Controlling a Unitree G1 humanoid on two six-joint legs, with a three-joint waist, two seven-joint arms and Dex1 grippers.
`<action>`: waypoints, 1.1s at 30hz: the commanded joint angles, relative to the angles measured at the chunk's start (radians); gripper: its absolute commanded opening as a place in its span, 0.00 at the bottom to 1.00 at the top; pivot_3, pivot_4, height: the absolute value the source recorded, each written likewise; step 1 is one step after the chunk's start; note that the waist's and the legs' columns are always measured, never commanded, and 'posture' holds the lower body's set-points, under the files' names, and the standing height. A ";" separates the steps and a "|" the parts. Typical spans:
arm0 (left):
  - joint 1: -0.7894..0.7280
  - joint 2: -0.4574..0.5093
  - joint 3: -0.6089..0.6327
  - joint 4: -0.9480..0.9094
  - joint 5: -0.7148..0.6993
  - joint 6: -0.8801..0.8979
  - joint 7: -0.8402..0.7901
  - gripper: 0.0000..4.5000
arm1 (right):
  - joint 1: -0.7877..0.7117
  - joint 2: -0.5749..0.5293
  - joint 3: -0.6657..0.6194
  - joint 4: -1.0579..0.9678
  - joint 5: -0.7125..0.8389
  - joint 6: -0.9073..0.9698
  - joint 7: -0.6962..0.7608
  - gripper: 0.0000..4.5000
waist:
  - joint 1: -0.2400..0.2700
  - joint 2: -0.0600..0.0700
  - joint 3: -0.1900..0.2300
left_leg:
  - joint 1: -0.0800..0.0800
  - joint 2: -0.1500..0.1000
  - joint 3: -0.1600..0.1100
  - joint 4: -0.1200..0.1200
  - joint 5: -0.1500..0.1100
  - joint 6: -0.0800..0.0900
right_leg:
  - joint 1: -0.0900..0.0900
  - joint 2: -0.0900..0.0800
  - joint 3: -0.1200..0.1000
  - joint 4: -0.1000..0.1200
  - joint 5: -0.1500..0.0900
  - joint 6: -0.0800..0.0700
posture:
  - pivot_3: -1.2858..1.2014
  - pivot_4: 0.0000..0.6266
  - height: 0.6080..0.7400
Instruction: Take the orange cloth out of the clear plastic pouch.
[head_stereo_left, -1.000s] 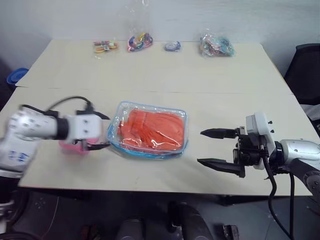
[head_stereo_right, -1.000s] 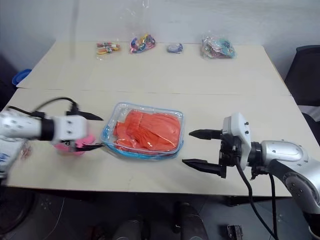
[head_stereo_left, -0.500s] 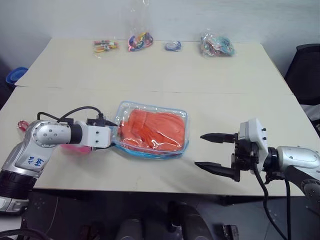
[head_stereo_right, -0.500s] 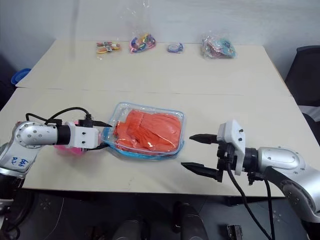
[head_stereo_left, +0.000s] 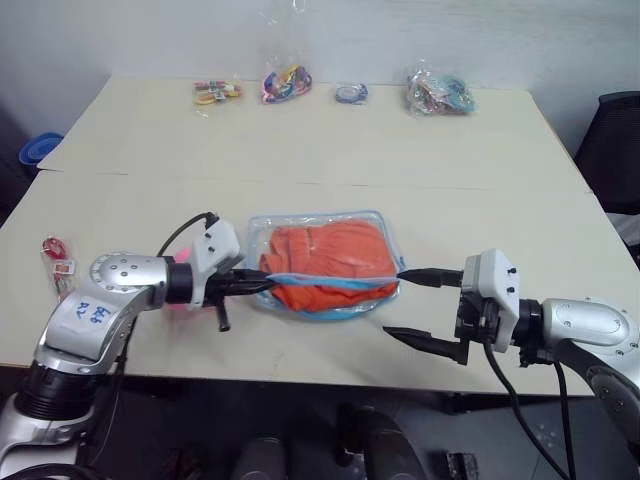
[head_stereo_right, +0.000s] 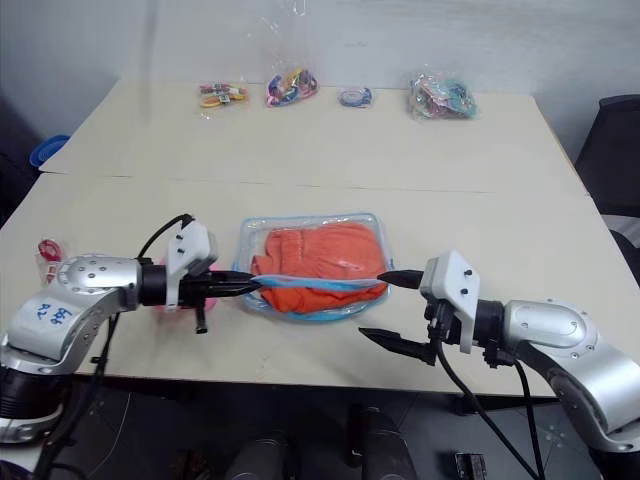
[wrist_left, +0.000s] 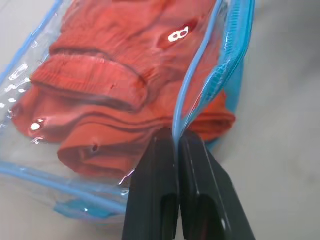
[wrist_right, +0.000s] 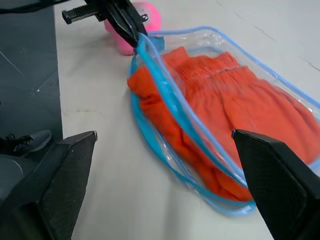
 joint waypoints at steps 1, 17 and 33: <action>-0.041 -0.073 0.062 -0.044 -0.069 0.145 0.122 0.00 | 0.023 0.019 0.035 -0.036 -0.117 -0.086 -0.019 0.80 | 0.004 0.000 0.000 | 0.000 0.000 0.000 0.000 0.000 0.000 | 0.000 0.000 0.000 0.000 0.000 0.000 | 0.52 0.24 1.00; -0.045 -0.136 -0.007 -0.109 -0.073 0.173 0.191 0.00 | -0.155 0.198 0.342 0.266 -0.701 -0.390 -0.186 0.50 | -0.011 0.000 0.000 | 0.001 -0.001 0.001 0.000 0.003 -0.005 | -0.001 0.001 0.002 0.003 0.000 -0.001 | 0.52 0.24 1.00; -0.044 -0.145 -0.018 -0.133 -0.081 0.180 0.197 0.00 | -0.195 0.223 0.375 0.412 -0.965 -0.543 -0.241 0.87 | -0.015 0.000 0.000 | 0.002 0.000 0.000 0.000 0.003 -0.006 | -0.001 0.000 0.002 0.003 0.000 -0.001 | 0.52 0.24 1.00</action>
